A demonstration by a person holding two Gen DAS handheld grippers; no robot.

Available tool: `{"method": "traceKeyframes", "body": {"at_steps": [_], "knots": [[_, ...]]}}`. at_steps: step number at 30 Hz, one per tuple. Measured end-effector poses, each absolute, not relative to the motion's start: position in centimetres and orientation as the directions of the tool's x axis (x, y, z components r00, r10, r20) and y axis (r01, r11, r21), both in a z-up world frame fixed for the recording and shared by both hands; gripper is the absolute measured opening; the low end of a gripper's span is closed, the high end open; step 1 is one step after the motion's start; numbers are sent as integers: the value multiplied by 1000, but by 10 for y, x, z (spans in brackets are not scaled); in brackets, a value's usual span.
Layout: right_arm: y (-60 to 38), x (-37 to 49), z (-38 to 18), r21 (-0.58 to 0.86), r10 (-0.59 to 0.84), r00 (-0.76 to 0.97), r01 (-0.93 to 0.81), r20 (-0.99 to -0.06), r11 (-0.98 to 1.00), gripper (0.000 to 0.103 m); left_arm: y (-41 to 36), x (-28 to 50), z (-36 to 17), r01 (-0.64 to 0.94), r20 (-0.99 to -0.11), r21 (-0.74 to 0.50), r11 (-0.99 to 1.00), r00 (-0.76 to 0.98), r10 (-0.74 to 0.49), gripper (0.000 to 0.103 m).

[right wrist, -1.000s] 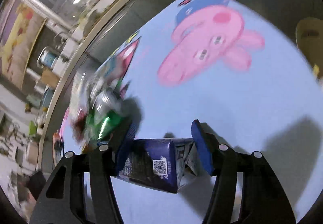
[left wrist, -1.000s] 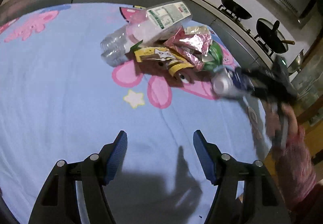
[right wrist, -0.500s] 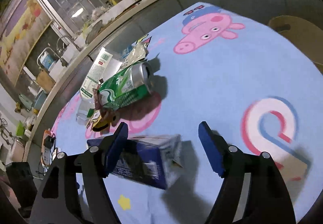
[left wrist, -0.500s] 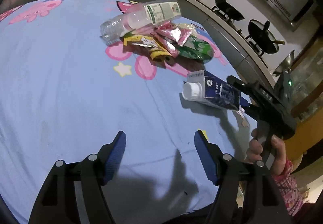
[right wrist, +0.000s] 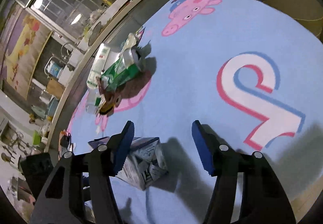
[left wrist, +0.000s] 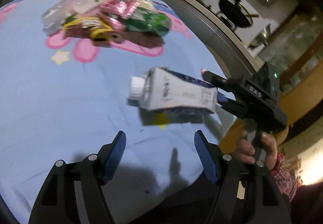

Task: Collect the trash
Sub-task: 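Pass the milk carton from the right gripper into the left gripper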

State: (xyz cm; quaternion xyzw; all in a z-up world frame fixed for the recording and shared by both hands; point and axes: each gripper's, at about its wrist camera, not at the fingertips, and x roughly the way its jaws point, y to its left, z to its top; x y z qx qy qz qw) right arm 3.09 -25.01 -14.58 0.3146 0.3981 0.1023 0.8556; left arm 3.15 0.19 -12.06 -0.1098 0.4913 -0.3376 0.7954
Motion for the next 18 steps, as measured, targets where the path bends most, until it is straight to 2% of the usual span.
{"method": "traceKeyframes", "body": {"at_steps": [3, 9, 18], "knots": [[-230, 27, -147, 571, 400, 661, 54, -635, 819, 58, -3, 37, -122, 437, -709, -511, 740, 273, -651, 69], [-201, 34, -139, 545, 448, 633, -49, -631, 837, 57, 1, 47, -123, 411, -701, -522, 747, 291, -651, 69], [-252, -3, -131, 593, 489, 627, -53, -607, 804, 56, -2, 57, -117, 415, -696, -514, 751, 310, -648, 70]]}}
